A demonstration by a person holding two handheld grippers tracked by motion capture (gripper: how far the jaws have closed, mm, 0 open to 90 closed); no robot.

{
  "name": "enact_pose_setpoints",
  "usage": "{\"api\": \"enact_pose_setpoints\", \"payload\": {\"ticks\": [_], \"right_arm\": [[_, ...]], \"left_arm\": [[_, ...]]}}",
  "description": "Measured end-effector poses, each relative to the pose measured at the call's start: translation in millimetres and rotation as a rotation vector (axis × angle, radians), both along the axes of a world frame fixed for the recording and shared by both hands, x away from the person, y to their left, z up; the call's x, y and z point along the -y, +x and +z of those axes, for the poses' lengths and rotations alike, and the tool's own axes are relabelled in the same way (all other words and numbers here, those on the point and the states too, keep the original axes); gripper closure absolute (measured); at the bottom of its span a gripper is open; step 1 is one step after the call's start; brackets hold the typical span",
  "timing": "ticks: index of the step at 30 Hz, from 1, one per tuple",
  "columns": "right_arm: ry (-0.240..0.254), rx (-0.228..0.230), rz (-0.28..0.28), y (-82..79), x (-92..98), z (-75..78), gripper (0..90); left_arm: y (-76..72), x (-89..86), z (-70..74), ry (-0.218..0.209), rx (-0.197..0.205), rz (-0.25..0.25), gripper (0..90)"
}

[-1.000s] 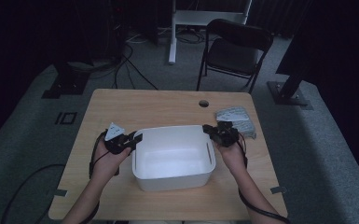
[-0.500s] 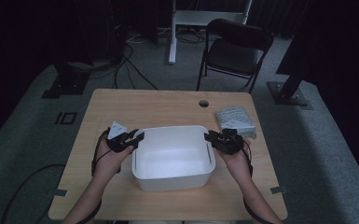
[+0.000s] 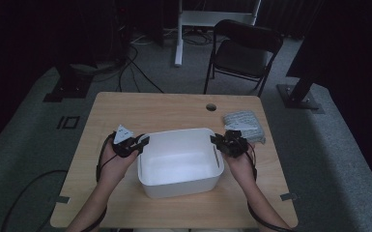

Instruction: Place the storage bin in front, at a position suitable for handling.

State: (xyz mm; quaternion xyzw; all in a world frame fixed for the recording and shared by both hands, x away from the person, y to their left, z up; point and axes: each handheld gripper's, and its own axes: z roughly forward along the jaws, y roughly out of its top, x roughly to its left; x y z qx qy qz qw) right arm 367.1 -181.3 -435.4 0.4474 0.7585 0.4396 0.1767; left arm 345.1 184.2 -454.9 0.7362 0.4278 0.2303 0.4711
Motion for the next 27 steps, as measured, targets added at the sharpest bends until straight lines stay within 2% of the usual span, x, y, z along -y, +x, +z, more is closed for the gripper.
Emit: {"api": "enact_pose_setpoints", "payload": {"ticks": [5,9,13,15,17,20,22,23,25,27], "right_arm": [[0.007,-0.005,-0.020,4.7,-1.8,0.2,79.9],[-0.002,-0.005,-0.028,8.2,-3.9,0.9,81.1],[-0.011,-0.007,-0.031,11.5,-4.8,1.7,82.0],[-0.011,-0.008,-0.033,12.2,-5.3,1.8,82.2],[-0.008,-0.009,-0.033,12.4,-5.3,1.8,82.1],[0.026,-0.015,-0.023,12.9,-2.8,0.6,78.6],[0.085,-0.030,0.009,13.4,3.2,-0.4,70.7],[0.135,-0.041,0.027,12.4,8.3,-0.2,65.5],[0.160,-0.024,0.040,7.0,13.4,2.0,60.3],[0.160,-0.003,0.053,-2.3,19.2,6.4,58.1]], "left_arm": [[-1.6,0.5,-1.2,-0.017,0.004,0.018,74.2],[-2.2,3.3,-1.2,-0.005,0.015,0.039,74.5],[-2.9,4.4,-0.8,0.020,0.026,0.034,74.4],[-2.2,4.7,0.9,0.035,0.016,0.036,74.9],[-0.6,3.8,3.1,0.031,-0.009,0.034,77.0],[-0.5,4.4,4.0,0.032,-0.018,0.043,77.7],[-0.8,4.5,4.0,0.029,-0.019,0.046,77.8],[-0.8,4.4,3.8,0.027,-0.018,0.047,77.8],[-0.8,3.4,3.4,0.017,-0.018,0.041,77.8],[-0.5,2.8,3.5,0.015,-0.019,0.036,77.9]]}}
